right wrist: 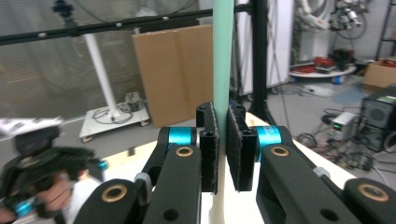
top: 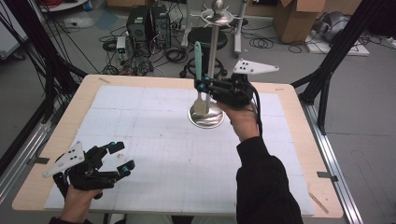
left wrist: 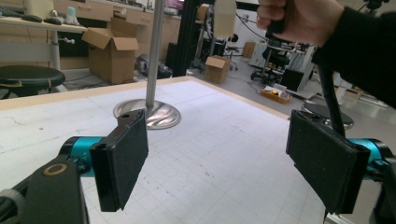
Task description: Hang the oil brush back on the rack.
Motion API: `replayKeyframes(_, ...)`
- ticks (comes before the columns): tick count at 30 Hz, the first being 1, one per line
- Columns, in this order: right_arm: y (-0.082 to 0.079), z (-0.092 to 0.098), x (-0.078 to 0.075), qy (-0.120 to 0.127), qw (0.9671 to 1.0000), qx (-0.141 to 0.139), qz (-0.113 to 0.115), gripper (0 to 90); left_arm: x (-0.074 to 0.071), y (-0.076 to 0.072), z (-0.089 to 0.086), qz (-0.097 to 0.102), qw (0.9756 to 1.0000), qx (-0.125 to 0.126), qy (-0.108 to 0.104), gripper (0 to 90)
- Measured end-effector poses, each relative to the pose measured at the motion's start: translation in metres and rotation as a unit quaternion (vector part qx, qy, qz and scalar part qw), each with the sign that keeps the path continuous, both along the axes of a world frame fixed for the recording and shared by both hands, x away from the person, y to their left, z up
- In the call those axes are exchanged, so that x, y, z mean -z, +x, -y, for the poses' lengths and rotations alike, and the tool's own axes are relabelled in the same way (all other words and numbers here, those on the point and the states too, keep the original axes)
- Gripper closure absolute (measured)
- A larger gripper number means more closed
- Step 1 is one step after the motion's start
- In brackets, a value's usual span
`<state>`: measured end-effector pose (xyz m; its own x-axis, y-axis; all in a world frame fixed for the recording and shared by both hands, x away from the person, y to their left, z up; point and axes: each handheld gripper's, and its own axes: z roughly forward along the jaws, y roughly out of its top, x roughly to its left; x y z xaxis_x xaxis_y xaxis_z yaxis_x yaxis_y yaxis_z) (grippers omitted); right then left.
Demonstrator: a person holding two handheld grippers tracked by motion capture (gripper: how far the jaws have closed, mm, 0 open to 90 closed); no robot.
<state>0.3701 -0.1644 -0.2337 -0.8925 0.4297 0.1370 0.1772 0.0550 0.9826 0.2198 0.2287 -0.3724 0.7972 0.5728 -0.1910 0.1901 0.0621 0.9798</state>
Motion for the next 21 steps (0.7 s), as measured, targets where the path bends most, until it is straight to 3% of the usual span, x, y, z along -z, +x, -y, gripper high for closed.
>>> replayKeyframes(6, 0.021, 0.0, -0.011, -0.003, 0.9996, 0.03, -0.003, 84.1, 0.0, 0.0, 0.001, 0.001, 1.0, 0.003, 0.009, 21.2)
replayKeyframes(10, 0.03, -0.002, -0.014, -0.001, 0.9992, 0.038, -0.013, 84.1, 0.0, -0.001, -0.004, 0.001, 1.0, -0.002, -0.001, 21.2)
replayKeyframes(21, 0.045, 0.001, -0.008, 0.006, 0.998, 0.053, -0.035, 84.1, -0.001, 0.0, -0.006, 0.0, 1.0, -0.002, -0.006, 21.3)
